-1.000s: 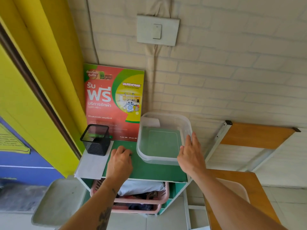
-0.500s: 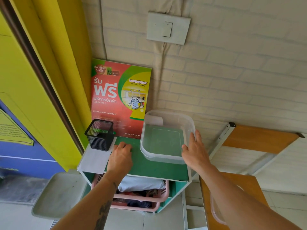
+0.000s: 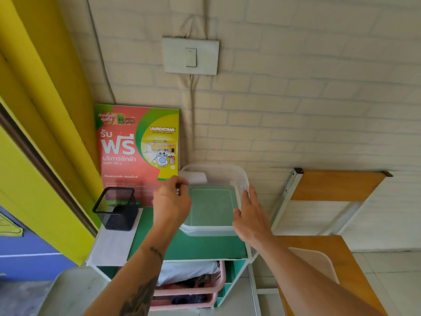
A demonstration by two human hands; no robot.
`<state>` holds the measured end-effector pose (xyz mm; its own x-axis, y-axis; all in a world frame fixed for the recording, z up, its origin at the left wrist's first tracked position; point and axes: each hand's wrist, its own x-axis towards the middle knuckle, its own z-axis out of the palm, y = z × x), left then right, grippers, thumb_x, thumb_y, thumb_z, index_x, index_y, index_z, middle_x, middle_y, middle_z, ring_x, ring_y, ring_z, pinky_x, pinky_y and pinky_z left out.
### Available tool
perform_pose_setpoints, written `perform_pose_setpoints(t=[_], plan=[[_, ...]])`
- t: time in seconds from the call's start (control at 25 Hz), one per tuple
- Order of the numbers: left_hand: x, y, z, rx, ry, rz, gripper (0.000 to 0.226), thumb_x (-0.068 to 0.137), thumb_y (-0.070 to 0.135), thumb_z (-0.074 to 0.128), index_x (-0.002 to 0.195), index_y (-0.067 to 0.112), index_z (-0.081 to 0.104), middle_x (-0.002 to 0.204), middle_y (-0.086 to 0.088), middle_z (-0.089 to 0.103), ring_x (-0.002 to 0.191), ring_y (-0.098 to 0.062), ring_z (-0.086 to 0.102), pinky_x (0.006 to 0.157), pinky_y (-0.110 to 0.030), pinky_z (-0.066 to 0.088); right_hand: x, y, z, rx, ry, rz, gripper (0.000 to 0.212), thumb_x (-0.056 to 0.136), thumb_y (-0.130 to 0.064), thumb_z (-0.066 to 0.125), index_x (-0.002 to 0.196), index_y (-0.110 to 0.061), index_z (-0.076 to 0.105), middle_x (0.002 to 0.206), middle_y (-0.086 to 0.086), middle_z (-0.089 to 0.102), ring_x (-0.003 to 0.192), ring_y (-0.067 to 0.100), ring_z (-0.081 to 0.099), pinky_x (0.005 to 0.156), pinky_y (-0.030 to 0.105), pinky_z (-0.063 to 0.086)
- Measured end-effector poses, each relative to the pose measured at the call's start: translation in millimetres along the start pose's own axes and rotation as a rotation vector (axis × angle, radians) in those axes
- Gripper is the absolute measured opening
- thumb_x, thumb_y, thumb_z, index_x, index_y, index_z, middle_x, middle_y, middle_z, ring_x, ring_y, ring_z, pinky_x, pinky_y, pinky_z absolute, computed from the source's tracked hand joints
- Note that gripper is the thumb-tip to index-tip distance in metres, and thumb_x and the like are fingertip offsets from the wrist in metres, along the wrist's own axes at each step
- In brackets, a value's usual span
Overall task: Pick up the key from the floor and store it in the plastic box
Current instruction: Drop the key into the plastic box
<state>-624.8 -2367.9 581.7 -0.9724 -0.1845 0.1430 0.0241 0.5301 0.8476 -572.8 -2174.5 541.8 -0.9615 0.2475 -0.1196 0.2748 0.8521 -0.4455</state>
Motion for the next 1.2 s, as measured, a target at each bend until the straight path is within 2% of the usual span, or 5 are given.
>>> perform_pose_setpoints(t=[0.24,0.36,0.52,0.84,1.2], plan=[[12.6,9.2,49.0,0.137,-0.327,-0.093,0.026,0.085,0.007,0.050,0.096,0.018,0.071,0.096,-0.006,0.073,0.078,-0.021,0.065,0.068,-0.027,0.051,1.0,3.4,-0.2,0.032,-0.022,-0.001,0.070,0.103,-0.032,0.036,0.157,-0.012,-0.005,0.164,-0.001,-0.023,0.145,0.033,0.025,0.114,0.042,0.031],[11.8,10.5,62.0,0.200,-0.420,-0.131,0.030,0.081,0.001,0.053,0.102,0.013,0.071,0.102,-0.006,0.068,0.081,-0.022,0.061,0.075,-0.029,0.054,2.0,4.7,0.3,0.031,-0.024,0.003,0.070,0.103,-0.032,0.036,0.157,-0.012,-0.004,0.164,-0.001,-0.024,0.146,0.032,0.023,0.115,0.042,0.029],[11.0,6.6,72.0,0.213,-0.449,-0.183,0.028,0.081,0.002,0.057,0.102,0.014,0.071,0.107,-0.007,0.068,0.084,-0.023,0.064,0.081,-0.034,0.058,1.3,3.8,0.5,0.044,-0.020,0.008,0.071,0.103,-0.032,0.038,0.157,-0.012,-0.003,0.163,-0.002,-0.024,0.145,0.032,0.025,0.114,0.043,0.030],[4.1,15.8,60.2,0.312,-0.509,-0.132,0.046,0.075,0.008,0.051,0.118,0.021,0.066,0.123,-0.005,0.063,0.103,-0.024,0.064,0.094,-0.035,0.053,1.9,3.6,-0.2,0.053,-0.028,-0.004,0.070,0.103,-0.032,0.037,0.157,-0.012,-0.005,0.163,-0.001,-0.025,0.147,0.032,0.023,0.116,0.041,0.030],[-2.7,24.1,35.5,0.202,-0.415,-0.020,0.037,0.085,0.009,0.046,0.109,0.021,0.071,0.107,-0.001,0.071,0.086,-0.020,0.066,0.077,-0.026,0.051,-0.5,6.4,-17.1,0.100,-0.074,-0.030,0.068,0.103,-0.031,0.037,0.158,-0.016,0.000,0.166,-0.002,-0.014,0.152,0.028,0.011,0.119,0.043,0.019]])
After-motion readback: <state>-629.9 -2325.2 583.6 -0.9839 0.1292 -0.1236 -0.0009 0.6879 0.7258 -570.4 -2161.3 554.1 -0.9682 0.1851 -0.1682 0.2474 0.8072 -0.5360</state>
